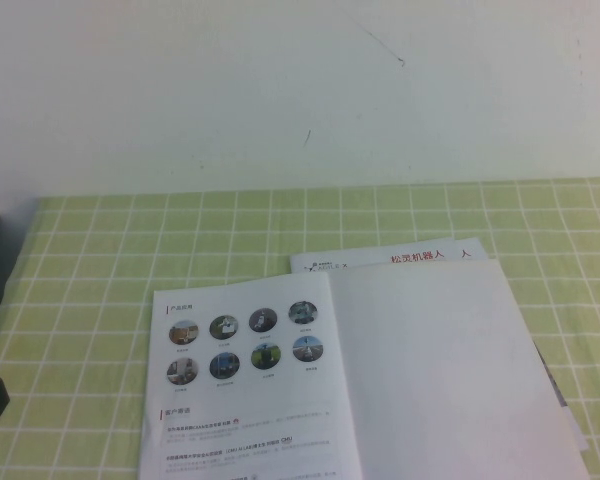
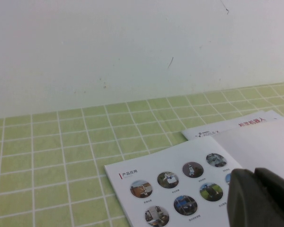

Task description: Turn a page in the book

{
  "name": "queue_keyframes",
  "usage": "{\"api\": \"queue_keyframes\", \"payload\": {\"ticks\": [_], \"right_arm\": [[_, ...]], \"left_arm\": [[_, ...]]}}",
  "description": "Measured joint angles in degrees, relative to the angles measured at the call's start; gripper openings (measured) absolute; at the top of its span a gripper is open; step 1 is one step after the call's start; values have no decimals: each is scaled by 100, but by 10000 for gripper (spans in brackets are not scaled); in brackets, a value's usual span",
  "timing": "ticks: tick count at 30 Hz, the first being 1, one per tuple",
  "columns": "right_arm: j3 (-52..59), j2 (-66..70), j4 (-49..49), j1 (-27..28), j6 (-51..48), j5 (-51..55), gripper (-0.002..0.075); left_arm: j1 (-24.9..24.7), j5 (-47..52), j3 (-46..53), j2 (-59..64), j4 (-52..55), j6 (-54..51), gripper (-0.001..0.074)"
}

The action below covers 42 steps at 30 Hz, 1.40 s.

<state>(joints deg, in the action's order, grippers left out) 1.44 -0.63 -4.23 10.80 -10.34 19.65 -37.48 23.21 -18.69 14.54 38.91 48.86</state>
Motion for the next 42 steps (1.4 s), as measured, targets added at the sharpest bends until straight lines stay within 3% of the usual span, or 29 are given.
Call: {"api": "queue_keyframes", "payload": {"ticks": [29, 36, 42], "right_arm": [[-9, 0, 70, 0, -177, 47, -3], [-11, 0, 73, 0, -177, 60, -3], [-11, 0, 73, 0, -177, 60, -3]], "left_arm": [[0, 0, 0, 0, 0, 4, -4], [0, -42, 426, 0, 315, -11, -4], [234, 201, 748, -304, -1178, -946, -4]]}}
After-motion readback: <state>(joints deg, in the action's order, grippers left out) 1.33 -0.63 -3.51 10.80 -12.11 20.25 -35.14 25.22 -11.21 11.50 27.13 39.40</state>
